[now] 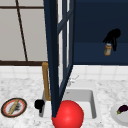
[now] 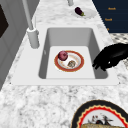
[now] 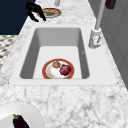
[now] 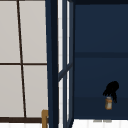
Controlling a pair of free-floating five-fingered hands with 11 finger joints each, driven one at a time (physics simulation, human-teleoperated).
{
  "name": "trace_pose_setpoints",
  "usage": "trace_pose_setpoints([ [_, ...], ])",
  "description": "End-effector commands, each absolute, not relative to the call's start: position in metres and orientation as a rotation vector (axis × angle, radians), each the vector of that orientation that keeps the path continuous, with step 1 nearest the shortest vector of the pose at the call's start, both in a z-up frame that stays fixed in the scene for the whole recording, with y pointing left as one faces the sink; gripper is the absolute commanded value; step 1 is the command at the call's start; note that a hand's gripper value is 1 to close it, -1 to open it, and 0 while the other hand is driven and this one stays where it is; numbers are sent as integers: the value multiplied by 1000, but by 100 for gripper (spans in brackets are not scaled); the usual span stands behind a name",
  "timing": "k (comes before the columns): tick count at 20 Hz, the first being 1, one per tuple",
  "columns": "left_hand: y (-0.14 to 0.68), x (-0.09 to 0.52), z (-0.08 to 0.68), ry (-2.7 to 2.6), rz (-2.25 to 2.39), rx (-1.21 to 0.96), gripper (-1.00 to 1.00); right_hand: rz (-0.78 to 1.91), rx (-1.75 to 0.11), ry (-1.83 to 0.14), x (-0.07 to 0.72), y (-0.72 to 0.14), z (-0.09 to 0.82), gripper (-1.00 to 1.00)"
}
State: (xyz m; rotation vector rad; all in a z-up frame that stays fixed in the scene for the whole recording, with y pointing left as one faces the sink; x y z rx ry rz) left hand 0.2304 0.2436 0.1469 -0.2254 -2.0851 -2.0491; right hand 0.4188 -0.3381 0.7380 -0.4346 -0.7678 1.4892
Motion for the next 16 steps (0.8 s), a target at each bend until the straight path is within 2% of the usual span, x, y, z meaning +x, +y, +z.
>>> trace_pose_setpoints([
  [1, 244, 230, 147, -2085, -2049, -225, 0, 1488, -464, -773, 433, -338, 743, -100],
  [12, 244, 230, 147, -2085, -2049, -225, 0, 1530, -447, -751, 520, -336, 699, -100],
  [16, 244, 230, 147, -2085, -2049, -225, 0, 1538, -369, -732, 538, -343, 676, -100],
])
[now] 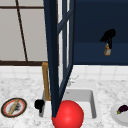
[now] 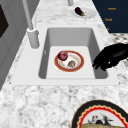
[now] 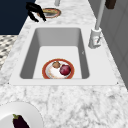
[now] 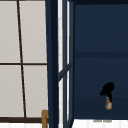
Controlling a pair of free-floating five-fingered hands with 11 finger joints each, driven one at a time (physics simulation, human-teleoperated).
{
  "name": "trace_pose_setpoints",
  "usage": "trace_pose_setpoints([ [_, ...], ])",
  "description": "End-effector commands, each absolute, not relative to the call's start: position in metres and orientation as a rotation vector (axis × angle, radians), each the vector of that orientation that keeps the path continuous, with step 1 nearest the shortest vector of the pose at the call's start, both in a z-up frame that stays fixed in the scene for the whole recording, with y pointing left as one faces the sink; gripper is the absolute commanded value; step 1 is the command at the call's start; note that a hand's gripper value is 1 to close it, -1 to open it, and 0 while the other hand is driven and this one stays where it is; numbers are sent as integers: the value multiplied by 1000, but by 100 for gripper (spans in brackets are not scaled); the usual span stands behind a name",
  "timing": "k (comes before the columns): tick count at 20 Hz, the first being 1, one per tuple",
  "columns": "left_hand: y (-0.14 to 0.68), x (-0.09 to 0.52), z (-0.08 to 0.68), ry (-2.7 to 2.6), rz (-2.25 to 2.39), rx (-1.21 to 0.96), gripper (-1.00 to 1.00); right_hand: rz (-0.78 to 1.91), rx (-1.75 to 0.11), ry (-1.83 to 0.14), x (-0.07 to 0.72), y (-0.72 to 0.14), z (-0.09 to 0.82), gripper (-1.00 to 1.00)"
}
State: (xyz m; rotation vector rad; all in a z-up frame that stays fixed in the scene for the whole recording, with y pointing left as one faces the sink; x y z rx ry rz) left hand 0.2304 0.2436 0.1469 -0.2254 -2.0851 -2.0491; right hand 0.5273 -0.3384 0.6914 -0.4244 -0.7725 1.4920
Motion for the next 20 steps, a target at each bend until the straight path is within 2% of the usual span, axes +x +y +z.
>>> trace_pose_setpoints([
  [1, 244, 230, 147, -2085, -2049, -225, 0, 1541, -365, -724, 543, -342, 674, -100],
  [17, 244, 230, 147, -2085, -2049, -225, 0, 1519, -372, -722, 560, -351, 647, -100],
  [20, 244, 230, 147, -2085, -2049, -225, 0, 1523, -324, -708, 567, -358, 646, -100],
])
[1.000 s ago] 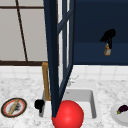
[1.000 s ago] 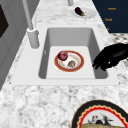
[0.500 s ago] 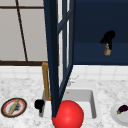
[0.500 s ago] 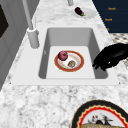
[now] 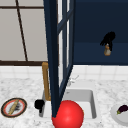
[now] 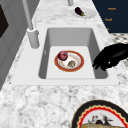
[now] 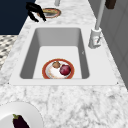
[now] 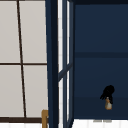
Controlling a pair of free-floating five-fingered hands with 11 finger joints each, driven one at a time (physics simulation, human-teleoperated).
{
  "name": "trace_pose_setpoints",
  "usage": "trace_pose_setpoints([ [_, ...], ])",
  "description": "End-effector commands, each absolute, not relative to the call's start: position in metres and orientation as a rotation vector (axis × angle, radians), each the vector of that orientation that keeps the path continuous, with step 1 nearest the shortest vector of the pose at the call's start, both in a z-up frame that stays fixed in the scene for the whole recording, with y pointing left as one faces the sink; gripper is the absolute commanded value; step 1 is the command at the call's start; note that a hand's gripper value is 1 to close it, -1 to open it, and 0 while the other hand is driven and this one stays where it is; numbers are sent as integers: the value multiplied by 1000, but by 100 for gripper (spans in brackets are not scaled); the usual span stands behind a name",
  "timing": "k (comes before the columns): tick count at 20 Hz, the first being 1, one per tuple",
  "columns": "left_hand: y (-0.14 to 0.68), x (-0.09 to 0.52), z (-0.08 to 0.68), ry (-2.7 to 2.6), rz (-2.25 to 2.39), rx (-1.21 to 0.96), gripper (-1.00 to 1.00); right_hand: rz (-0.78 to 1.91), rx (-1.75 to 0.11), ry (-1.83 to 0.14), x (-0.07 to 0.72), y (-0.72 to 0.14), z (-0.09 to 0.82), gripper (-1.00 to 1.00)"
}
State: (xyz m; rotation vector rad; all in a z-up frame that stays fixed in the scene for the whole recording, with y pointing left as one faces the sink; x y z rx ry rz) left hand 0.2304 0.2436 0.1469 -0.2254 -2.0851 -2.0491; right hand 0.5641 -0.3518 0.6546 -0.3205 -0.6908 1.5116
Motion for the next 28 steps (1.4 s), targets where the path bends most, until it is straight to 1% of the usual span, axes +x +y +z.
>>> trace_pose_setpoints([
  [1, 244, 230, 147, -2085, -2049, -225, 0, 1520, -303, -707, 567, -362, 647, -100],
  [7, 244, 230, 147, -2085, -2049, -225, 0, 1518, -235, -693, 562, -362, 640, -100],
  [8, 244, 230, 147, -2085, -2049, -225, 0, 1506, -235, -693, 554, -358, 640, 100],
  [12, 244, 230, 147, -2085, -2049, -225, 0, 1509, -222, -658, 540, -352, 649, 100],
  [14, 244, 230, 147, -2085, -2049, -225, 0, 1476, -265, -673, 538, -355, 651, 100],
  [15, 244, 230, 147, -2085, -2049, -225, 0, 1470, -329, -688, 538, -354, 655, 100],
  [16, 244, 230, 147, -2085, -2049, -225, 0, 1478, -352, -696, 532, -355, 665, 100],
  [23, 244, 230, 147, -2085, -2049, -225, 0, 1472, -303, -729, 495, -372, 706, 100],
  [28, 244, 230, 147, -2085, -2049, -225, 0, 1462, -331, -753, 457, -371, 715, 100],
])
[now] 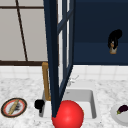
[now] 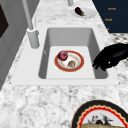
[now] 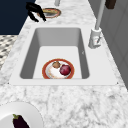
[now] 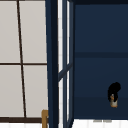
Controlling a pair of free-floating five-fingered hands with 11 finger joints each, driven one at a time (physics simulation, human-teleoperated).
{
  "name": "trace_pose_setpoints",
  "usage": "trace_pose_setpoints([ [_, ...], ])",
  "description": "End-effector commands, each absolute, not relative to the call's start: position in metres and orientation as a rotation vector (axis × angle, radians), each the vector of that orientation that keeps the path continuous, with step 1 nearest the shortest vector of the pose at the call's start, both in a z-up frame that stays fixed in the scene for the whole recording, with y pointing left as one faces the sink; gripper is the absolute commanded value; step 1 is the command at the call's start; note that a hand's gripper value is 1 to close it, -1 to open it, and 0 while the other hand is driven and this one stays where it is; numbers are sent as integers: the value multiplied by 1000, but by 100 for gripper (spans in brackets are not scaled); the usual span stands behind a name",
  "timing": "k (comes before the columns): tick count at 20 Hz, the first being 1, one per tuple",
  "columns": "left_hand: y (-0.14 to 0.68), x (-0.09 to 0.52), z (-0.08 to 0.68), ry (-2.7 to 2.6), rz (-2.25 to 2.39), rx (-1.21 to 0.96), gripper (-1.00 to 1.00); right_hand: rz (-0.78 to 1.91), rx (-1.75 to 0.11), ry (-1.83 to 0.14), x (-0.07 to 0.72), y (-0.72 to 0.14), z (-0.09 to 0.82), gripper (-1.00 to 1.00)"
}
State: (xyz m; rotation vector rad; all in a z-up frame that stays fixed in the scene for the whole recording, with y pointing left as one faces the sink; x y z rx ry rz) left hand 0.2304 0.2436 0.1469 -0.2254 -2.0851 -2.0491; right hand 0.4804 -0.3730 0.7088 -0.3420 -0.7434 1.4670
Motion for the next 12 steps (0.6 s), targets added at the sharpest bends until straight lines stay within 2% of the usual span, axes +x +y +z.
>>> trace_pose_setpoints([
  [1, 244, 230, 147, -2085, -2049, -225, 0, 1466, -341, -746, 449, -370, 715, 100],
  [12, 244, 230, 147, -2085, -2049, -225, 0, 1462, -345, -752, 363, -362, 679, 100],
])
